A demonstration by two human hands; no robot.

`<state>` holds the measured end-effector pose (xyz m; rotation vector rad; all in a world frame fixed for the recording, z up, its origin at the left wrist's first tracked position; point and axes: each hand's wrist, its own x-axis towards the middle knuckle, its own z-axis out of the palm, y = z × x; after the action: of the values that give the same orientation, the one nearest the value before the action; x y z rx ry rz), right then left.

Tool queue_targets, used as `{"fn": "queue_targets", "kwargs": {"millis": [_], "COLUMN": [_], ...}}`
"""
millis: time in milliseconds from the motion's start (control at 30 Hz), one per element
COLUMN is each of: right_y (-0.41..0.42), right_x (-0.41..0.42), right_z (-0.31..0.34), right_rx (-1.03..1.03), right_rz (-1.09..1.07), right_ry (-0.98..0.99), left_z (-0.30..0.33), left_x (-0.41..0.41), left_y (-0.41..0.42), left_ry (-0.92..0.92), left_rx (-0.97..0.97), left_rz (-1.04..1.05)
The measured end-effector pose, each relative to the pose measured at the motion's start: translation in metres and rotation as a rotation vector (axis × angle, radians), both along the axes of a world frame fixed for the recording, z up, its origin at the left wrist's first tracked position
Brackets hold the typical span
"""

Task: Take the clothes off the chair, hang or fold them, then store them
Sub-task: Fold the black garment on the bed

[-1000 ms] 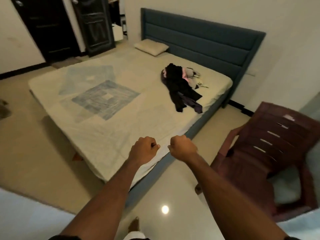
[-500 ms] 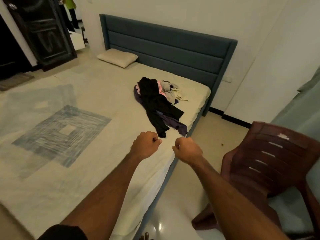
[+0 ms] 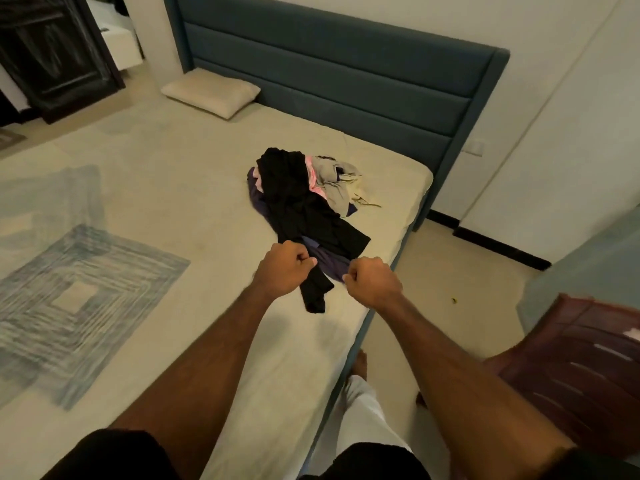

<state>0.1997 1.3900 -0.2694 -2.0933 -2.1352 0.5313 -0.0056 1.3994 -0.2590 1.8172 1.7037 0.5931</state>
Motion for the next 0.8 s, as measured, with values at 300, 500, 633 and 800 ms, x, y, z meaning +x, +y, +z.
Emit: {"fn": "queue_targets", "kwargs": {"millis": [300, 500, 633, 800], "right_y": [0.255, 0.409, 0.494, 0.591], "right_x": [0.045, 0.067, 0.044, -0.021], "right_z": [-0.063, -0.123, -0.164, -0.211], "right_rx": [-0.194, -0.311, -0.372, -0.387], "right_rz": [0.115, 0.177, 0.247, 0.289], "right_ry": [0.052, 0.057, 0.128, 0.266], "left_z": [-0.055, -0.096, -0.131, -0.157], "left_x": [0.034, 0.048, 0.035, 0.006], "left_y": [0.221, 0.344, 0.398, 0.449], "left_ry": [0.112, 0.089, 0.057, -0.066], "left_rx": [-0.213, -0.325, -0.366, -0.366], "left_rz": [0.147, 0.256, 0.282, 0.405]}}
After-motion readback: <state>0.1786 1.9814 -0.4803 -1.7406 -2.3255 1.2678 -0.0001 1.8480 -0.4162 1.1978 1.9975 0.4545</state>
